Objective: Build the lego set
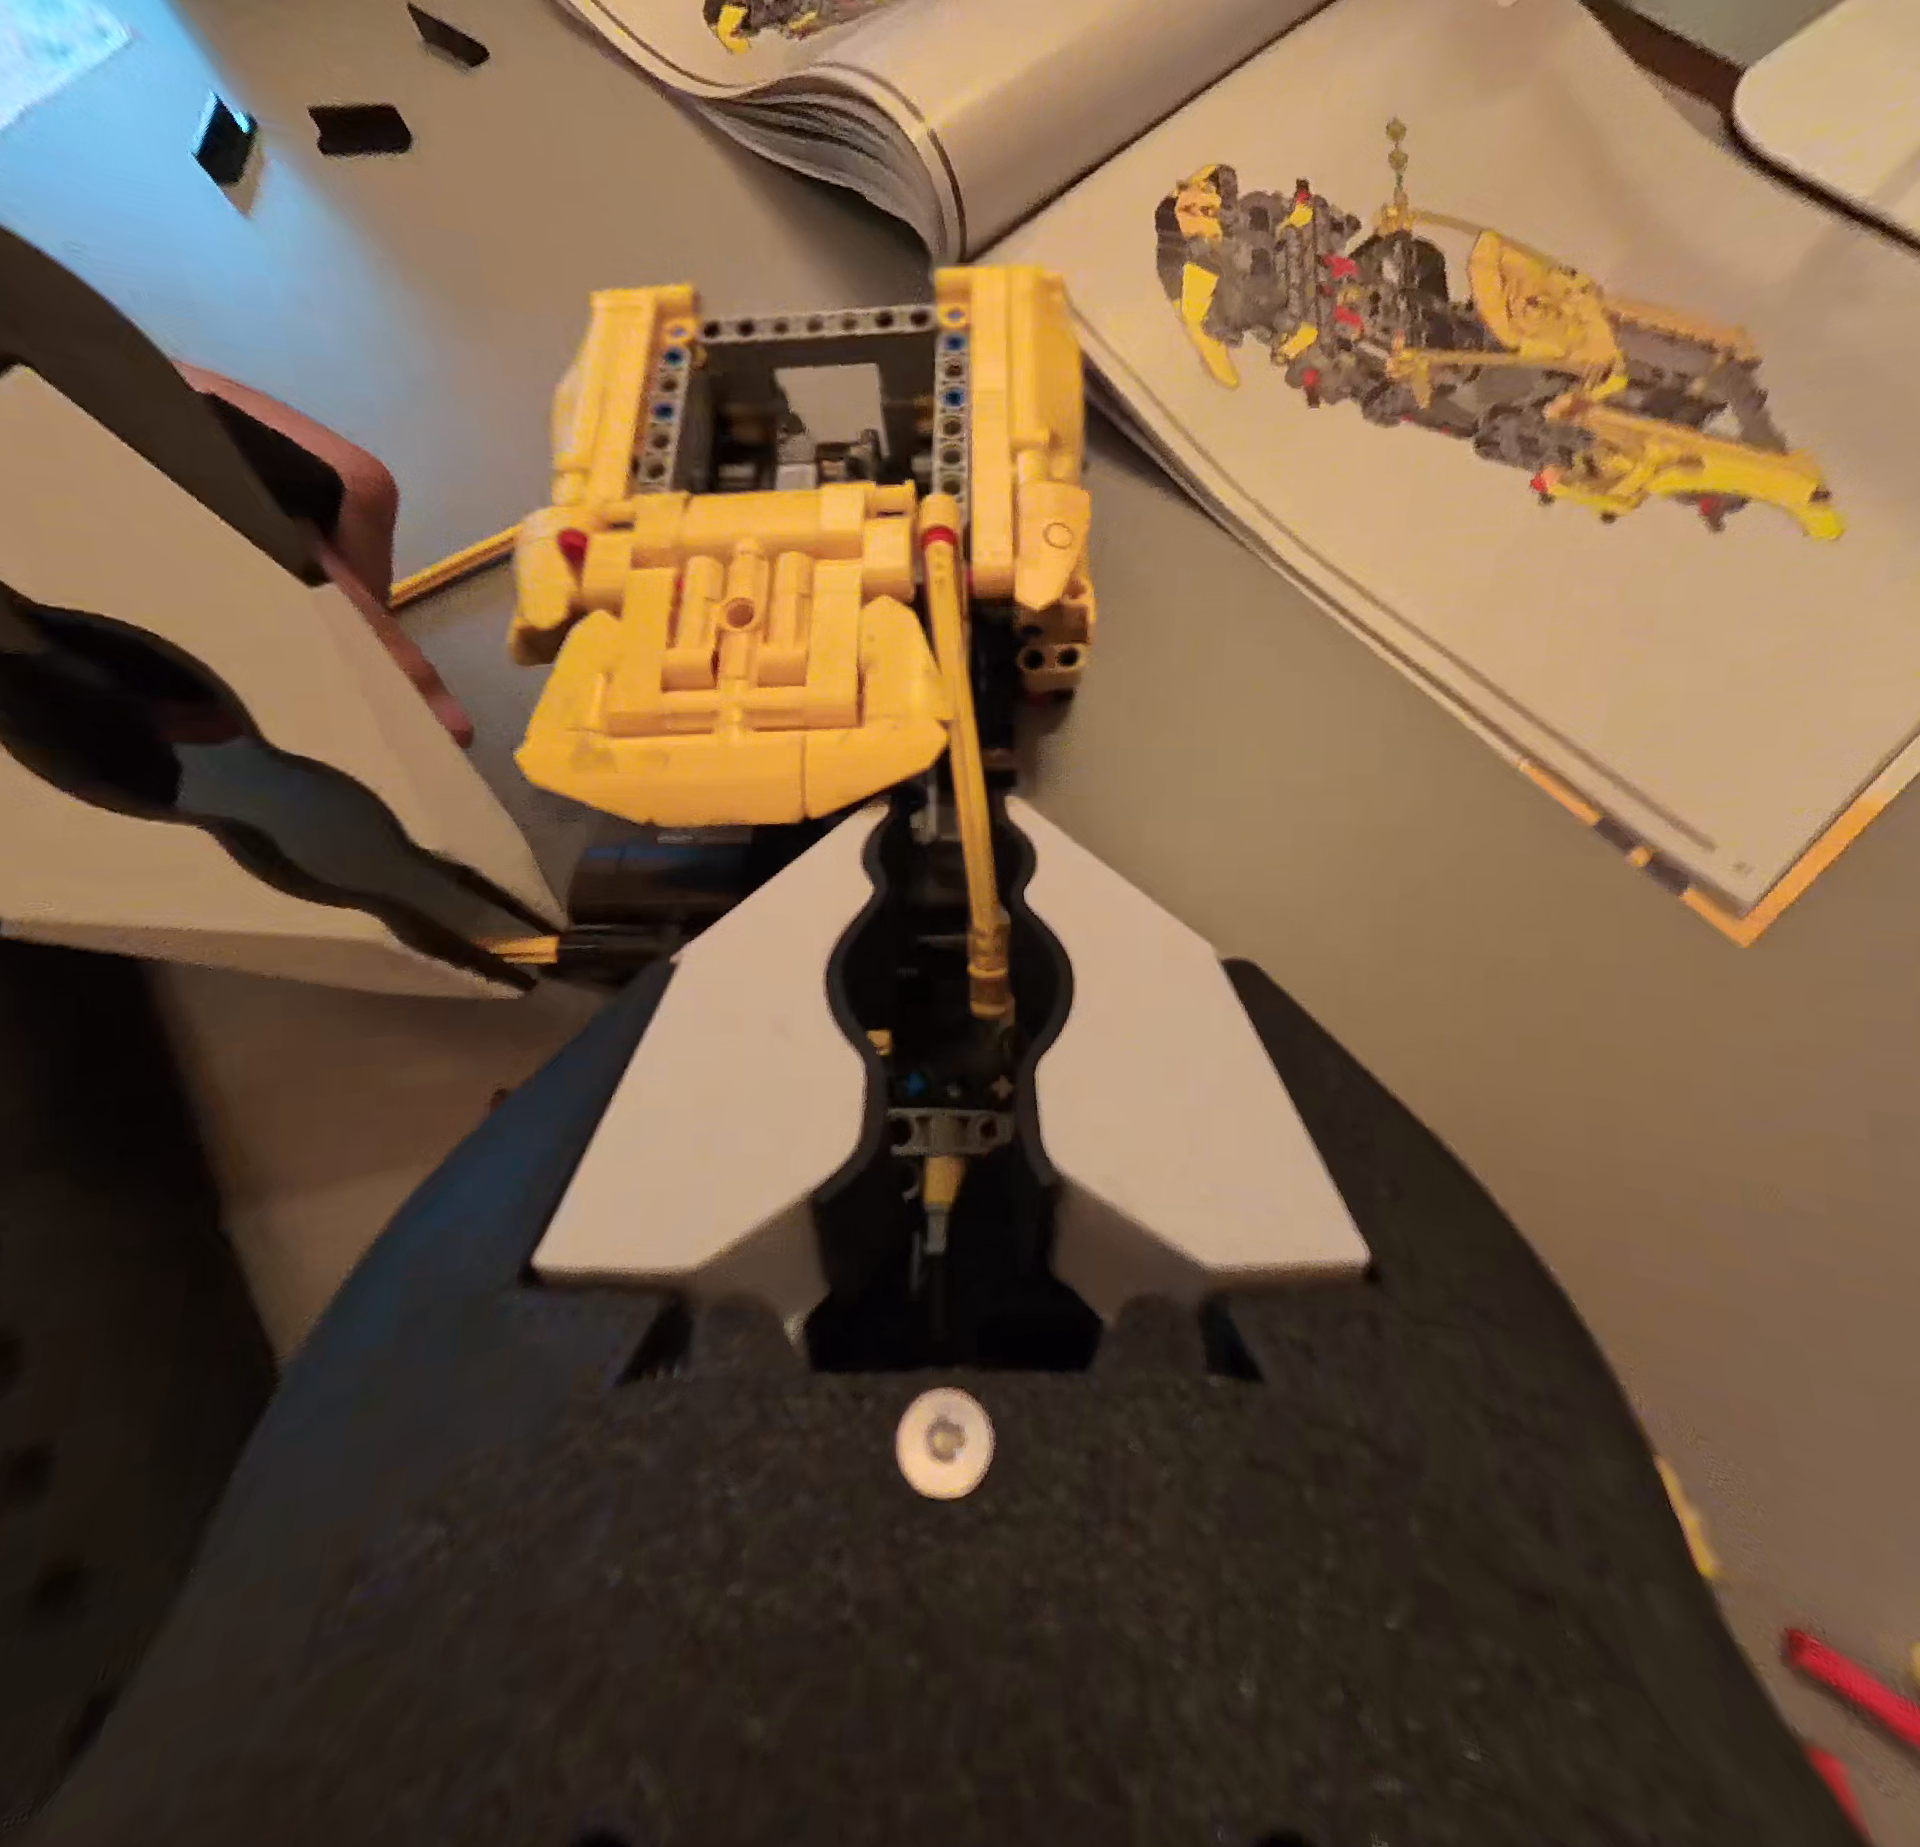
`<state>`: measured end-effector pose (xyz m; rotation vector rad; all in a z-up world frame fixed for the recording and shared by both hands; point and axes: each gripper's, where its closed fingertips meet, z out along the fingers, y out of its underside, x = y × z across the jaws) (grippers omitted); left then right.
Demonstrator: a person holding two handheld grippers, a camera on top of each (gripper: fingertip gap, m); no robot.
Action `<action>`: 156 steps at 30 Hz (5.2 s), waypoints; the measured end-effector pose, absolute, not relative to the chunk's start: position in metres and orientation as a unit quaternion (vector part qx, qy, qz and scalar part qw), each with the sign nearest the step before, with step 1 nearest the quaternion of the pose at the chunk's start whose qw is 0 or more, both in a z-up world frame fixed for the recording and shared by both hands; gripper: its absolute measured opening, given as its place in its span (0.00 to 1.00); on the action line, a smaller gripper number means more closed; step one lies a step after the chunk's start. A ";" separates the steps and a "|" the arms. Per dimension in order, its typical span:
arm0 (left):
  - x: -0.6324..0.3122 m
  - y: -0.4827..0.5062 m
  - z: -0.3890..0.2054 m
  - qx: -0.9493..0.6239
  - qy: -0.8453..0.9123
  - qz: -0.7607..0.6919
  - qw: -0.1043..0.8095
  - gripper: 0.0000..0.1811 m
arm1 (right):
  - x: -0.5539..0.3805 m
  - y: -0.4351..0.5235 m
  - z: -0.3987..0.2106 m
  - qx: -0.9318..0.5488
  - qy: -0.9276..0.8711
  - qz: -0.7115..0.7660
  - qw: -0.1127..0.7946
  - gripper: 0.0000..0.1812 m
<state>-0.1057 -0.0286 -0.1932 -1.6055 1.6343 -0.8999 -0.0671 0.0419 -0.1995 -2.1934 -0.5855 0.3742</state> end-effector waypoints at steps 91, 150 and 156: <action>-0.211 -0.070 -0.128 -0.568 0.459 -0.683 -0.008 0.01 | -0.208 -0.063 -0.135 -0.670 -0.464 0.235 0.530 0.02; -0.203 -0.083 -0.099 -0.455 0.416 -0.778 -0.124 0.01 | -0.209 -0.073 -0.099 -0.602 -0.449 0.272 0.602 0.02; -0.202 -0.084 -0.101 -0.458 0.418 -0.775 -0.126 0.01 | -0.209 -0.073 -0.104 -0.606 -0.453 0.269 0.596 0.02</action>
